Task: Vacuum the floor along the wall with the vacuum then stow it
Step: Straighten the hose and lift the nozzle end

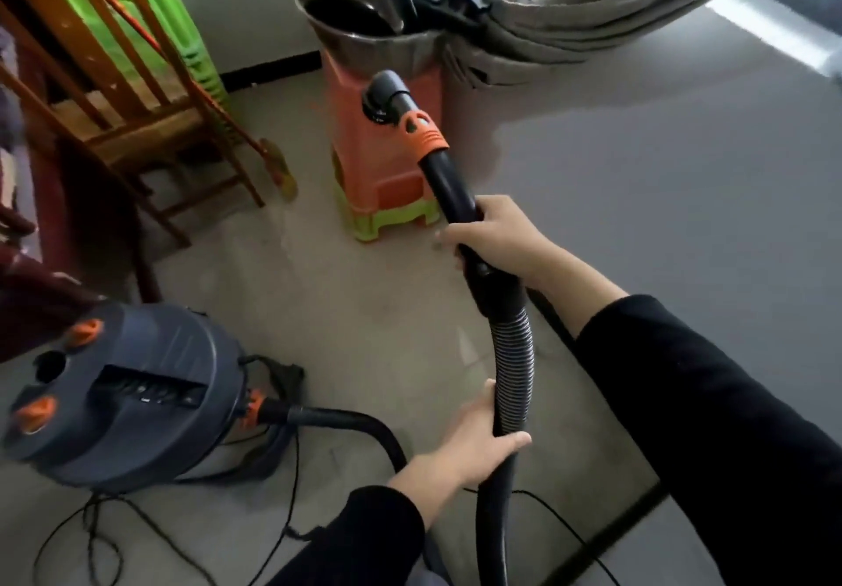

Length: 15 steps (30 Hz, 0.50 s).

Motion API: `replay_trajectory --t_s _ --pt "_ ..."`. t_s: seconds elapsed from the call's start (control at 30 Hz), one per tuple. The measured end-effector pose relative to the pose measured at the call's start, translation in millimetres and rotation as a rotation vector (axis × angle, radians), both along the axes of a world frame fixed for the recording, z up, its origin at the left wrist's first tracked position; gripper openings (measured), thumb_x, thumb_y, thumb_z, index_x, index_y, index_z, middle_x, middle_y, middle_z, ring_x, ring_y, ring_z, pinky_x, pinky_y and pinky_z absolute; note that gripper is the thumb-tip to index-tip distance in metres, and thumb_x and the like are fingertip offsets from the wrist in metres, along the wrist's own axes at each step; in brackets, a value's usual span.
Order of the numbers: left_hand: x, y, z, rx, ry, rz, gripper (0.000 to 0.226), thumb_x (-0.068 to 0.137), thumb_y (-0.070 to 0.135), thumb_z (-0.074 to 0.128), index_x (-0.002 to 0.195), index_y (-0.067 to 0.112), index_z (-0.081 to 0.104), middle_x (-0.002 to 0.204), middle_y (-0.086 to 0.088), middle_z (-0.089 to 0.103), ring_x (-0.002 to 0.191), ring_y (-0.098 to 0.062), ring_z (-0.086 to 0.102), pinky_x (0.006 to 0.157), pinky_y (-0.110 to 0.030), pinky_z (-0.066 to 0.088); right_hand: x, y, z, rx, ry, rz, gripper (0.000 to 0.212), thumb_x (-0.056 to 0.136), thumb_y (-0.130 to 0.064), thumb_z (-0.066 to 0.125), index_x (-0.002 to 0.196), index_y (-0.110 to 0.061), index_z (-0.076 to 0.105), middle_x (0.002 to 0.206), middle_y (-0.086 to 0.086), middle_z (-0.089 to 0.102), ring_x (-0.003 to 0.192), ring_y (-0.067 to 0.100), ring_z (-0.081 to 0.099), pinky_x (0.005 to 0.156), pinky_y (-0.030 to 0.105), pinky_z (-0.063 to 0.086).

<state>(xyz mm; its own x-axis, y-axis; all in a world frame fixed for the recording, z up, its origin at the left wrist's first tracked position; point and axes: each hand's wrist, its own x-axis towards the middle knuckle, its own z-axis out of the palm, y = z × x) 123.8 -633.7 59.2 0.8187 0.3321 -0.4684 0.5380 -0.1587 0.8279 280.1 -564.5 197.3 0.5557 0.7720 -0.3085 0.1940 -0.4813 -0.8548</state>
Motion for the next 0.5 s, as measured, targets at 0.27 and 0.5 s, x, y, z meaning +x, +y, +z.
replay_trajectory --t_s 0.27,0.5 --pt "-95.2 154.0 -36.6 0.113 0.179 0.339 0.041 0.089 0.015 0.064 0.128 0.013 0.052 0.12 -0.003 0.053 0.116 -0.021 0.055 0.087 -0.021 0.04 -93.3 71.2 -82.5 -0.304 -0.147 0.249 0.017 0.072 -0.015 0.067 0.084 -0.009 0.057 0.067 0.007 0.065 0.053 0.021 0.065 0.053 0.032 0.054" --pt "-230.2 301.4 -71.9 0.3 0.358 0.871 0.024 0.09 0.012 0.058 0.113 0.013 0.065 0.114 -0.006 0.067 0.107 -0.026 0.06 0.084 -0.028 0.046 -177.2 151.1 -153.6 -0.423 -0.228 0.482 0.021 0.074 -0.023 0.067 0.088 -0.018 0.052 0.081 0.004 0.063 0.069 0.022 0.064 0.061 0.034 0.053"
